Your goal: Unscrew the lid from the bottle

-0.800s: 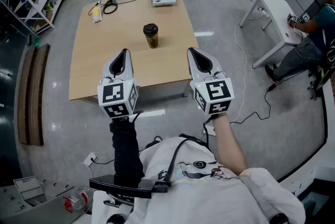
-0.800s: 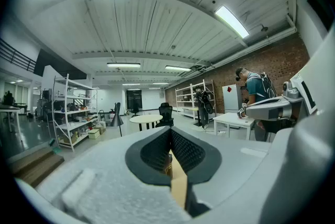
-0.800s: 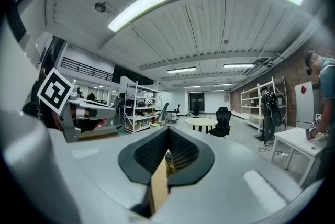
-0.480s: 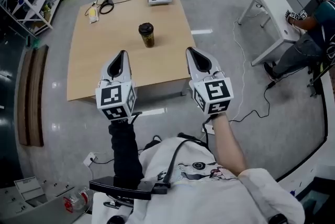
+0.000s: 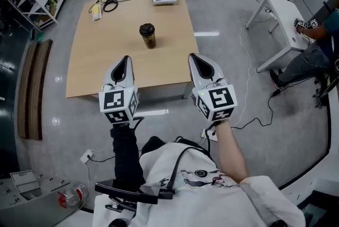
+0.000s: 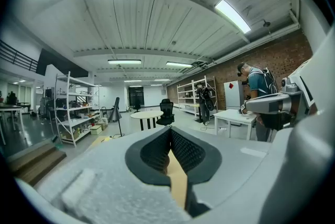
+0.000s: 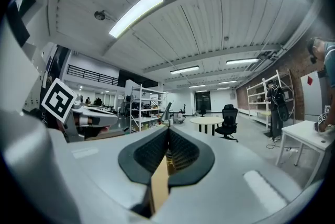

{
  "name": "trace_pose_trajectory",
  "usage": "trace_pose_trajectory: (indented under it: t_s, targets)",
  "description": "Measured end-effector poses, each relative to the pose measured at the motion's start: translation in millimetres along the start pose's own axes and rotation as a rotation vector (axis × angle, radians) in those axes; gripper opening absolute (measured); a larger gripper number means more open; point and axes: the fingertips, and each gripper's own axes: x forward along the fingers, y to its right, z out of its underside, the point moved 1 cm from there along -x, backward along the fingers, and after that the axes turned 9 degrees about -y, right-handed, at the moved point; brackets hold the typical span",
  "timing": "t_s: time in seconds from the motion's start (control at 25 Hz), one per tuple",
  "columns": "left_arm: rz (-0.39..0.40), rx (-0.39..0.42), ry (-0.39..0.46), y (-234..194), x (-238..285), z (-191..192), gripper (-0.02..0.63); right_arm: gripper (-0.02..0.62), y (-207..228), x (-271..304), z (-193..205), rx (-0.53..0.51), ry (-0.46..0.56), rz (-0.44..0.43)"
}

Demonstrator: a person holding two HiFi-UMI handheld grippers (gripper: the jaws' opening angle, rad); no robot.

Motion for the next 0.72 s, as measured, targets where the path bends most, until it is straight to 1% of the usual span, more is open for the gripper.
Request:
trace_pose_trajectory:
  t_s: [0.08,0.12,0.2,0.24,0.36,0.4,0.44,0.52,0.6,0.64,0.72]
  targets:
    - [-0.006,-0.002,-0.022,-1.0,7.3,15.9,0.005,0.005,5.8,3.6,12.2,0.023,-0.012,-0.015]
    - [-0.004,0.001,-0.039,-2.7,12.6,24.7,0.015,0.005,7.8,7.1,19.6,0.042,-0.020,-0.023]
    - [0.011,0.014,-0.078,-6.5,27.3,41.8,0.071,0.015,9.0,15.3,35.2,0.078,-0.042,-0.041]
    - [0.019,0.015,-0.092,-8.0,36.8,49.1,0.126,0.050,9.6,20.1,41.9,0.085,-0.059,-0.053]
    - [0.030,-0.007,-0.131,-16.8,71.3,73.9,0.261,0.125,11.9,41.5,55.6,0.081,-0.112,-0.086]
    - [0.033,-0.013,-0.148,-21.8,85.5,84.9,0.303,0.137,12.8,51.5,59.1,0.081,-0.124,-0.094]
    - [0.041,-0.011,-0.159,-26.5,101.2,96.2,0.326,0.153,14.6,62.8,62.6,0.081,-0.137,-0.097]
    - [0.075,0.026,-0.175,-31.4,137.1,118.3,0.433,0.167,22.0,88.3,69.5,0.078,-0.166,-0.094]
    - [0.122,0.061,-0.214,-33.6,176.9,140.7,0.522,0.171,34.3,117.1,73.2,0.078,-0.192,-0.079]
    - [0.140,0.066,-0.238,-35.7,197.0,151.4,0.547,0.177,41.1,132.7,72.8,0.084,-0.203,-0.073]
    - [0.163,0.067,-0.280,-41.5,234.5,171.5,0.549,0.195,50.9,165.7,67.6,0.097,-0.221,-0.076]
